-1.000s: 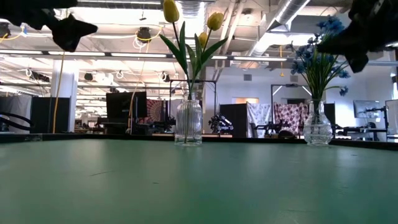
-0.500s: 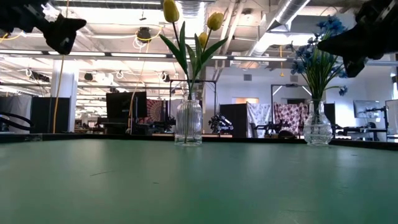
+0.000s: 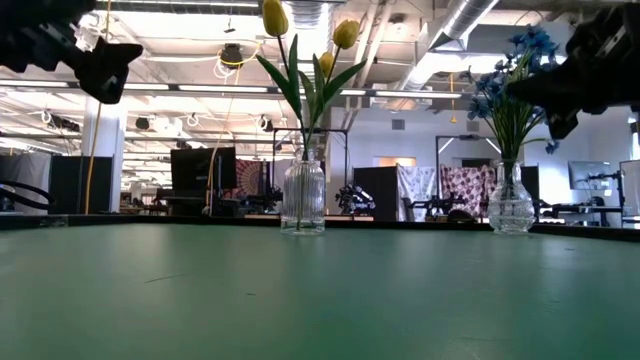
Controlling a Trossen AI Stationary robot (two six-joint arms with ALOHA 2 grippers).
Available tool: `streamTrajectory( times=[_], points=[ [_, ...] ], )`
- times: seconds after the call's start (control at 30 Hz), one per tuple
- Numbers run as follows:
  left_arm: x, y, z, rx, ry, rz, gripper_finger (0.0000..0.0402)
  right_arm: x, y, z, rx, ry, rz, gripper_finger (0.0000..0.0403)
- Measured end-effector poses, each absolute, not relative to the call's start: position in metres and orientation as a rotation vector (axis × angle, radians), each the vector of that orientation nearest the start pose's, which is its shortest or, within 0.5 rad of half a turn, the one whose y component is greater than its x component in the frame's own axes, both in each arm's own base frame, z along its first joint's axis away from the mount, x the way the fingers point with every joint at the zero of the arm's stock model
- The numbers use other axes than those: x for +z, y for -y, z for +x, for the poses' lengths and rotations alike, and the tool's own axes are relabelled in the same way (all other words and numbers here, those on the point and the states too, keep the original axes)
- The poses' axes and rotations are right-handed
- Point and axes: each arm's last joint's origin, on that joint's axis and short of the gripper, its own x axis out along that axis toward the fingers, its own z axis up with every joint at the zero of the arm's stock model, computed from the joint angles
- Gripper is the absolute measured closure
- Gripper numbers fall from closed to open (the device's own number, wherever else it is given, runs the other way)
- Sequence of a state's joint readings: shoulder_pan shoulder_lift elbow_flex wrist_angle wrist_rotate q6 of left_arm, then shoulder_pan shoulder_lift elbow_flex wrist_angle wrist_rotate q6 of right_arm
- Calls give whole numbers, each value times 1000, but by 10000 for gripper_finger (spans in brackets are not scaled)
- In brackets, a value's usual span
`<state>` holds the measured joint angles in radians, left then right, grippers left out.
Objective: Sort flowers into vase by color
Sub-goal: Return to Home Position
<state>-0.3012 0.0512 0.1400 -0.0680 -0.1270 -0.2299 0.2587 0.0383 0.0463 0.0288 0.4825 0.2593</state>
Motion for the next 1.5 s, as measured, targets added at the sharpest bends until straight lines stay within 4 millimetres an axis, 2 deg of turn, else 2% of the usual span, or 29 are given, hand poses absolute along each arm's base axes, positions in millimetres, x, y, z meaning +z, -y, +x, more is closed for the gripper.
streamTrajectory(
  times=[0.23, 0.57, 0.73, 0.93, 1.1, 1.5],
  points=[
    [200, 24, 89, -168, 12, -217, 125, 175, -8, 92, -234, 33, 288, 381],
    [176, 26, 96, -176, 46, -236, 125, 175, -4, 92, -282, 20, 253, 379],
    [175, 28, 96, -236, 61, -220, 125, 175, -3, 92, -297, 20, 253, 364],
    [174, 26, 96, -168, 57, -200, 125, 174, -3, 92, -298, 19, 253, 357],
    [168, 26, 96, -161, -5, -186, 125, 174, -3, 92, -298, 19, 252, 356],
    [167, 26, 97, -162, -6, -183, 125, 174, -3, 92, -299, 18, 252, 355]
  ],
)
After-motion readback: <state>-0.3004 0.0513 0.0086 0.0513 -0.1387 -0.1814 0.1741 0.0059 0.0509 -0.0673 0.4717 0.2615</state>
